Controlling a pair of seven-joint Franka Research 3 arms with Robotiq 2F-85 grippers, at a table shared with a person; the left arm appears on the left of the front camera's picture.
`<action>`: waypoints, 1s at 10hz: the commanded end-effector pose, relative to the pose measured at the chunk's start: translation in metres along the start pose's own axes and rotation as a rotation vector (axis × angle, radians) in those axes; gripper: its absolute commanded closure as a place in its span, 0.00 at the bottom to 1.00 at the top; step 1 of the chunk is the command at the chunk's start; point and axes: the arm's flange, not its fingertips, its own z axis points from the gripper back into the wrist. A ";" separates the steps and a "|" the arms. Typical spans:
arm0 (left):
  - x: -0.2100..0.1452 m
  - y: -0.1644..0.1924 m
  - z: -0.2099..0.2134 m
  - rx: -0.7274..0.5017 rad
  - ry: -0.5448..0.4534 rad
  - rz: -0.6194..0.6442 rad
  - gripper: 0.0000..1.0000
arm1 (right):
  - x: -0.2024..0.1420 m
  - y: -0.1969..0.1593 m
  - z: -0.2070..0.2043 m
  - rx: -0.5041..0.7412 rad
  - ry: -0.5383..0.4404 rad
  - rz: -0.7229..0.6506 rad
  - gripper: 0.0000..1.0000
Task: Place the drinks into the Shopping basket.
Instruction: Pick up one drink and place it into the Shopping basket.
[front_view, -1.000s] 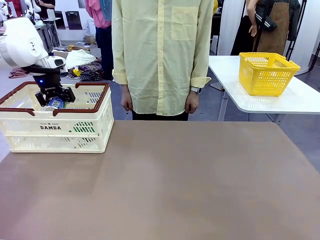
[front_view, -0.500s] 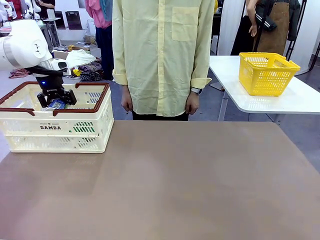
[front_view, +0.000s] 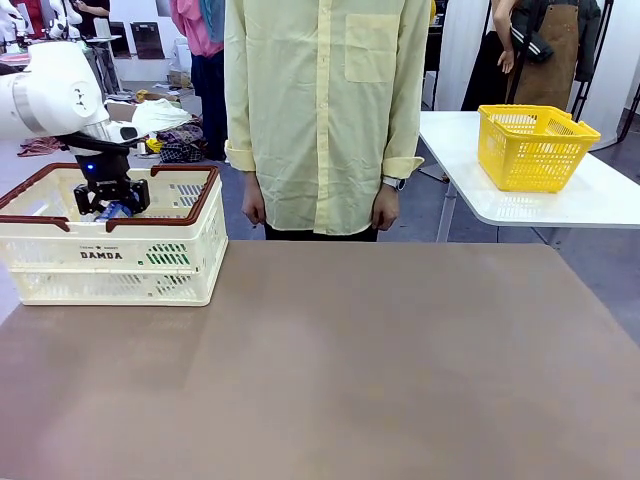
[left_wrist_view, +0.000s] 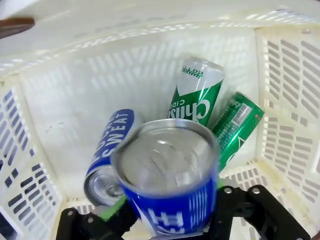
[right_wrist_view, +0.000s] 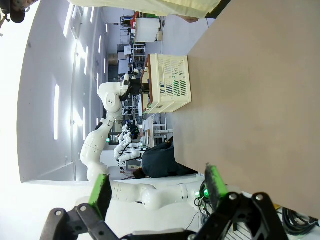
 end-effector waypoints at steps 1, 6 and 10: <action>-0.001 0.002 -0.006 0.025 0.013 -0.003 0.00 | 0.002 0.006 -0.001 0.021 -0.007 -0.012 0.00; -0.007 0.000 0.004 -0.002 -0.013 -0.028 0.00 | 0.002 0.006 -0.001 0.021 -0.007 -0.012 0.00; -0.008 -0.001 0.006 -0.006 -0.013 -0.036 0.00 | 0.002 0.006 -0.001 0.021 -0.007 -0.012 0.00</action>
